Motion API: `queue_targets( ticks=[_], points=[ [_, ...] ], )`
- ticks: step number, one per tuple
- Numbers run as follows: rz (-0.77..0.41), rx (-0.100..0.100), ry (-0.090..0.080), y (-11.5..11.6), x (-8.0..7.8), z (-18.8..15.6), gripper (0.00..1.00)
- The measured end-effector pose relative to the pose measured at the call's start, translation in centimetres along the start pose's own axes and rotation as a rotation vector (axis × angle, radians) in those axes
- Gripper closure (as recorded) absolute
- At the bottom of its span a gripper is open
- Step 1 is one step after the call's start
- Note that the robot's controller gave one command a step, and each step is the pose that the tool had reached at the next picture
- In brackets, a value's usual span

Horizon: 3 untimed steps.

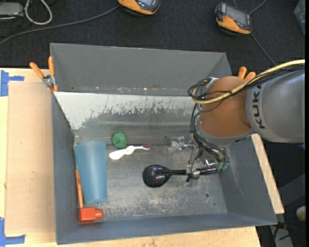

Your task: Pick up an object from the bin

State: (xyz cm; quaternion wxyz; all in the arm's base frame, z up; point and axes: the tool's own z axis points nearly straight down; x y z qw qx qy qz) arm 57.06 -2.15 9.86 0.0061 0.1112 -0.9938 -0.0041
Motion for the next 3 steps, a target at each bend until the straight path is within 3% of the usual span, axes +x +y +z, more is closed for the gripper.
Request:
queue_targets(
  ticks=[1,2,3],
  points=[
    [-0.188,0.013,-0.016,-0.71,-0.79,2.94,0.0],
    [0.086,0.001,-0.004,-0.92,-0.13,2.81,1.0],
    [0.085,0.001,-0.004,-0.91,-0.12,2.77,1.0]
  ],
)
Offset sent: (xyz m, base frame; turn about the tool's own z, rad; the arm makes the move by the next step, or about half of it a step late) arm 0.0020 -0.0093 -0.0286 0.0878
